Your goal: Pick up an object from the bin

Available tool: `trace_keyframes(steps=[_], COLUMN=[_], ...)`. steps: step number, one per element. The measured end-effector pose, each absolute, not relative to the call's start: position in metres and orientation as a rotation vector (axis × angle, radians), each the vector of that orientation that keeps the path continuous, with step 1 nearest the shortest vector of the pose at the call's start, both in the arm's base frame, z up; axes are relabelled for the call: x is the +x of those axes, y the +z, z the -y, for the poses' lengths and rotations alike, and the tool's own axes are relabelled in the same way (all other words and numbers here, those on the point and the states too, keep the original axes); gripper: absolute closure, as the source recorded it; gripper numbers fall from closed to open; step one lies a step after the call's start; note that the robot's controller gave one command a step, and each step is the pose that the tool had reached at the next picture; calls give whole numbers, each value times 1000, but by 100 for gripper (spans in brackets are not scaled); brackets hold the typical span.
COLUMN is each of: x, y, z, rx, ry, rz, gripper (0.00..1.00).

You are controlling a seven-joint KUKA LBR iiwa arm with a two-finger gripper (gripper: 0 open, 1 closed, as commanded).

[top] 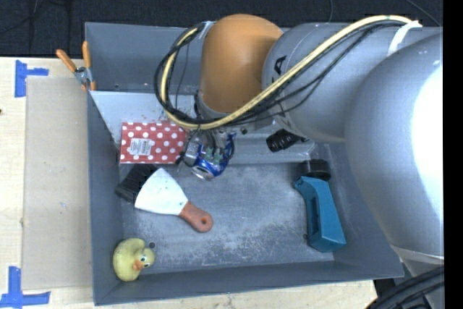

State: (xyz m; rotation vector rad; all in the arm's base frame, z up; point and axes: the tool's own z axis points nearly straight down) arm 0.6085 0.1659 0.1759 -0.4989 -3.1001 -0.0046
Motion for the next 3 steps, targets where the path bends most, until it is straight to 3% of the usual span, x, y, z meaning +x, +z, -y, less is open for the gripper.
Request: trace_keyframes(steps=[1, 2, 3], x=[600, 602, 616], y=[155, 168, 177], z=[-182, -184, -182], rx=[-602, -332, -527], ry=[-1, 1, -5], rz=[3075, 3116, 3093], gripper=[100, 100, 100])
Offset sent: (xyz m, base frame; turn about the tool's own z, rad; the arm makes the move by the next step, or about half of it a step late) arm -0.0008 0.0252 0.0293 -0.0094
